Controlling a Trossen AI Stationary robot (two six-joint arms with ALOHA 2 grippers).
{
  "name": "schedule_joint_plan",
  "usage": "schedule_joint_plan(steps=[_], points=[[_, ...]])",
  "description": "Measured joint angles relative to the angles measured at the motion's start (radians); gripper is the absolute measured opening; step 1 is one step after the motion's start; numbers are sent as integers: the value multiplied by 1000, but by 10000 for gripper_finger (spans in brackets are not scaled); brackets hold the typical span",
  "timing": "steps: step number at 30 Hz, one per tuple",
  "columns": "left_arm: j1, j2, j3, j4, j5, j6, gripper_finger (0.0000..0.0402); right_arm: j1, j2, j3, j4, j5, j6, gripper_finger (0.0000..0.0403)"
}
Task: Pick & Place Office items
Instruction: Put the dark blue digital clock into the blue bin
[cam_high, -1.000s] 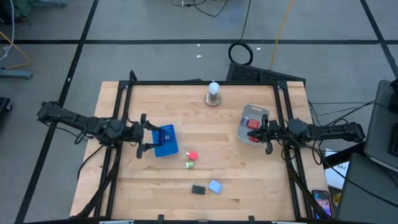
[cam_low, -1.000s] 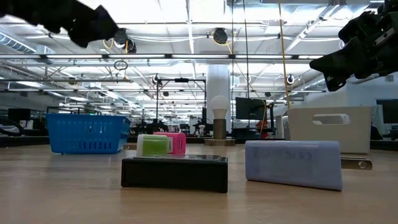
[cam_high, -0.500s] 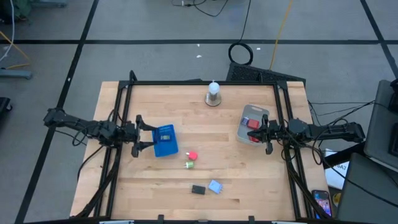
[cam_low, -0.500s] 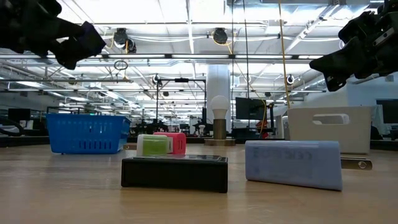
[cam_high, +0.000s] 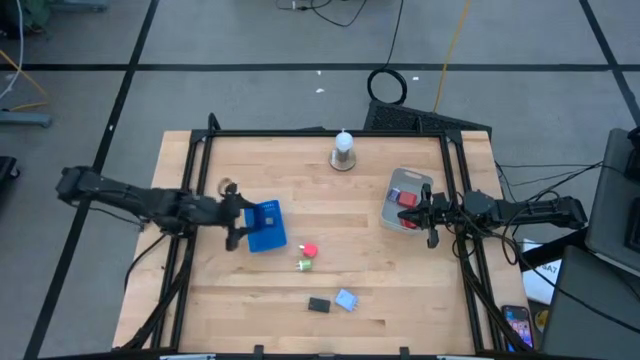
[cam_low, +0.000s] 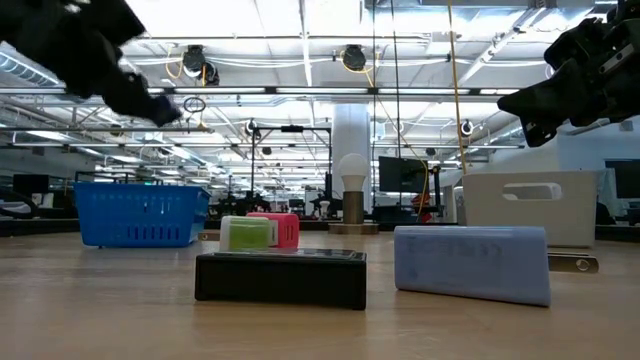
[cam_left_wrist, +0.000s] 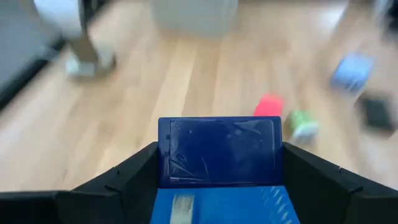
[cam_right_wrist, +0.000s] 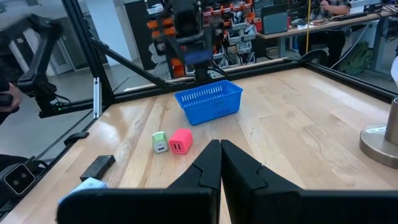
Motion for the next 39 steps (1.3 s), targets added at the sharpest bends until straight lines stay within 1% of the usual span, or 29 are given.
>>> schedule_joint_plan(steps=[3, 9, 11, 14, 18, 22, 25, 27, 36, 39], points=[[16, 146, 60, -80, 1, -15, 283, 0, 0, 0, 0, 0, 0, 0], [26, 383, 158, -143, 32, 7, 283, 0, 0, 0, -2, 0, -5, 0], [25, 445, 195, -162, 35, 19, 283, 0, 0, 0, -1, 0, -7, 0], [32, 528, 240, -234, 27, 28, 283, 0, 0, 0, -5, 0, -7, 0], [52, 616, 277, -270, 55, 37, 283, 0, 0, 0, -7, 0, -7, 0], [69, 680, 295, -280, 76, 54, 283, 0, 0, 0, -8, 0, -7, 0], [79, 712, 304, -273, 107, 71, 283, 0, 0, 0, -8, 0, -7, 0], [85, 731, 305, -274, 110, 81, 283, 0, 0, 0, -8, 0, -7, 0], [117, 772, 306, -252, 137, 106, 283, 0, 0, 0, -9, 0, -8, 0], [117, 772, 306, -247, 138, 96, 294, 0, 0, 0, -10, 0, -8, 0]])
